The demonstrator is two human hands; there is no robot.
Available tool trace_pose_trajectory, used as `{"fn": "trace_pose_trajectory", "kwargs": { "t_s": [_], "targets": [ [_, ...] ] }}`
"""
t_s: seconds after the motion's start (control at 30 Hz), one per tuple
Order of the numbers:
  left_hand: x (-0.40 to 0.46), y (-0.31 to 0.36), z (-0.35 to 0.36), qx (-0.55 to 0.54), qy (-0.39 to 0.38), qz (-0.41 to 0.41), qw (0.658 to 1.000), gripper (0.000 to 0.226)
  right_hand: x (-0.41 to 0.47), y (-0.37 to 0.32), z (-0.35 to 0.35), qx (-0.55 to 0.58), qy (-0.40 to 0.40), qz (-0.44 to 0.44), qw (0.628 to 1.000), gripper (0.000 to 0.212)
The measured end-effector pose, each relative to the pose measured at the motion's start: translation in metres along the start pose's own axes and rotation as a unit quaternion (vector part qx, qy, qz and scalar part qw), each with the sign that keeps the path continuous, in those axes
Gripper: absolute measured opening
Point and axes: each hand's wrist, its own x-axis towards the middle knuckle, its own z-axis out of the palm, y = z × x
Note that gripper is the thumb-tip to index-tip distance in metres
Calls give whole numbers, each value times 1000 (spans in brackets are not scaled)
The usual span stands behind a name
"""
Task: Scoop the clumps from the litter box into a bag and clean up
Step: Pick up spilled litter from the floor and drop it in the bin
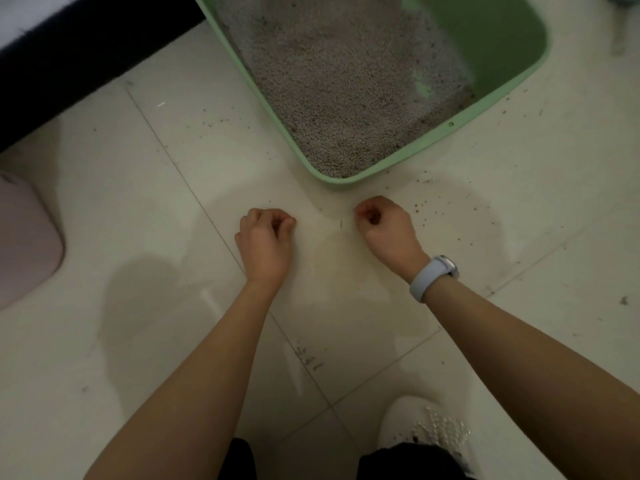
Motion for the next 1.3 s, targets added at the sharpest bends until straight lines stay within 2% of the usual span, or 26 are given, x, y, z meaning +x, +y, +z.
{"fn": "trace_pose_trajectory", "kwargs": {
  "t_s": [0.1,0.2,0.33,0.4,0.47,0.5,0.53,0.6,0.63,0.7,0.77,0.87,1.0,1.23,1.3],
  "targets": [
    [-2,2,-8,-169,19,-60,984,6,7,1,8,-99,14,-58,993,12],
    [-8,8,-17,-352,9,-163,922,18,6,2,10,-148,23,-95,984,11],
    [-10,17,-21,-473,-14,-214,855,15,3,3,13,-208,17,-121,970,15],
    [-8,21,-22,-511,-28,-230,828,16,5,2,10,-119,32,-83,989,14],
    [-6,27,-23,-531,-53,-243,810,21,5,-3,1,56,35,2,998,13],
    [-5,29,-23,-528,-67,-247,810,25,4,-5,-4,158,39,43,986,17],
    [-4,31,-22,-509,-78,-247,821,27,3,-6,-10,244,47,79,965,23],
    [-2,34,-16,-422,-79,-225,874,26,1,-5,-22,315,53,124,940,32],
    [-1,35,-12,-359,-74,-200,909,22,1,-4,-26,304,54,130,942,32],
    [0,38,-6,-232,-51,-133,962,12,3,1,-32,211,68,113,969,25],
    [0,40,-2,-150,-30,-71,986,10,5,5,-34,91,90,64,990,18],
    [2,41,3,-85,-32,-7,996,15,15,9,-33,-17,120,-20,992,19],
    [5,41,11,-60,-27,-15,998,21,33,15,-27,-94,103,-49,989,18],
    [4,46,16,-58,-18,-26,998,14,37,18,-23,-125,99,-66,985,17],
    [4,46,17,-41,-24,-11,999,14,33,17,-27,-75,116,-53,989,17]
  ]
}}
